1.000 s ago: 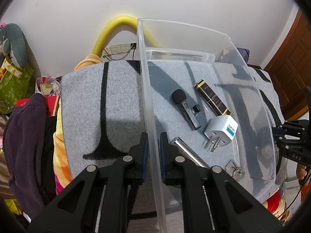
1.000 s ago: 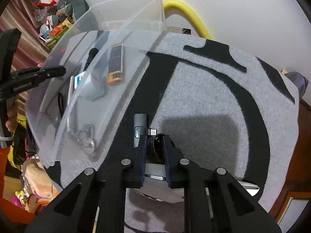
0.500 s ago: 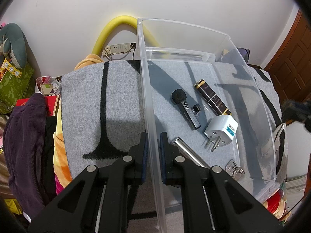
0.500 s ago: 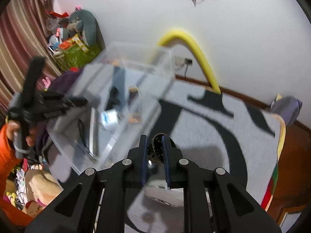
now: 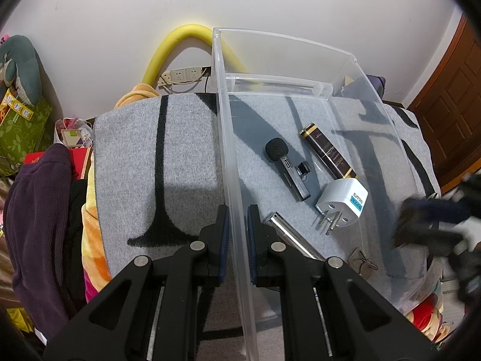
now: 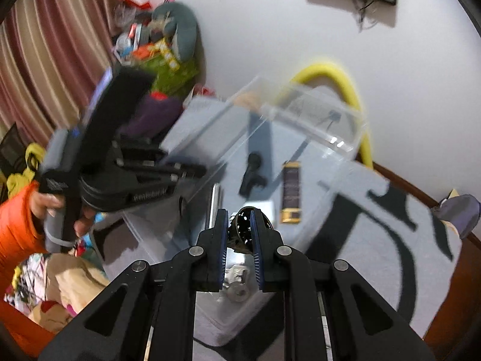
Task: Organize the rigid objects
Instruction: 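Lower the black part into the box and open the right gripper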
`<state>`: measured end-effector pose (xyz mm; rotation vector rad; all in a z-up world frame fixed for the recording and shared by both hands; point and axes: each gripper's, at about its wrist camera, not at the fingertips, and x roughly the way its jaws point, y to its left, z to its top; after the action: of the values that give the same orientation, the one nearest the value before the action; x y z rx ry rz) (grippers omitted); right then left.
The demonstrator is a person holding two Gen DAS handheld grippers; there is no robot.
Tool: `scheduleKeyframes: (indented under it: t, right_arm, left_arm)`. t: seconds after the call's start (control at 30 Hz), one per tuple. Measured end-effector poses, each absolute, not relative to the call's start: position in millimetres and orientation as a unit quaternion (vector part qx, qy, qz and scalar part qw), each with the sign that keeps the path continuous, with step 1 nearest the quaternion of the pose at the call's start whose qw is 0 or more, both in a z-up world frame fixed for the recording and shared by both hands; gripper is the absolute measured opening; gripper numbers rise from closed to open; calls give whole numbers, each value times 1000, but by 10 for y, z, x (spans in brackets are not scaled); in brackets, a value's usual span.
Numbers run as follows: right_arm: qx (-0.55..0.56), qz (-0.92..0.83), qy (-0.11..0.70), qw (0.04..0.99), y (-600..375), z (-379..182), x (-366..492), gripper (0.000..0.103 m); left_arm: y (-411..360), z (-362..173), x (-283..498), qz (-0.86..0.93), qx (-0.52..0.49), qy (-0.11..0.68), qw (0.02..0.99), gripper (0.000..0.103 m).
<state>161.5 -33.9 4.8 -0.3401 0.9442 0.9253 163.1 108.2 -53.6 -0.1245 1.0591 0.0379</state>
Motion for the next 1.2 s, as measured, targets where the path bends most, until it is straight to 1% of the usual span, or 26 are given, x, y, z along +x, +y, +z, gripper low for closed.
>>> scheduleKeyframes:
  t: [0.2, 0.33, 0.5, 0.6, 0.67, 0.73, 0.87, 1.03, 1.2]
  right_arm:
    - [-184, 433, 457, 755, -146, -267, 1595, 13]
    - [-192, 429, 465, 750, -88, -352, 1612, 13]
    - [-194, 423, 456, 758, -131, -313, 1623, 14]
    - [-189, 414, 450, 768, -249, -220, 1628, 17]
    - [-183, 408, 446, 775, -347, -151, 1645, 25]
    - [-176, 400, 437, 786, -467, -72, 1653, 31]
    - [-164, 372, 419, 812, -730, 73, 1695, 40]
    - [-147, 343, 426, 824, -987, 59, 1835, 40]
    - [-157, 324, 471, 805, -1013, -282, 1971, 40]
  left_arm:
    - [1084, -539, 1630, 18, -59, 505, 861, 9]
    - [1086, -536, 1633, 17, -59, 505, 861, 9]
    - [1079, -538, 1636, 17, -57, 506, 860, 9]
    - [1073, -537, 1637, 17, -57, 506, 861, 9]
    - [1075, -537, 1637, 17, -57, 506, 860, 9]
    - [1071, -537, 1638, 17, -57, 506, 860, 9]
    - [1069, -537, 1634, 18, -56, 506, 860, 9]
    - [1074, -539, 1634, 18, -57, 507, 860, 9]
    - [1074, -540, 1633, 17, -57, 507, 860, 9]
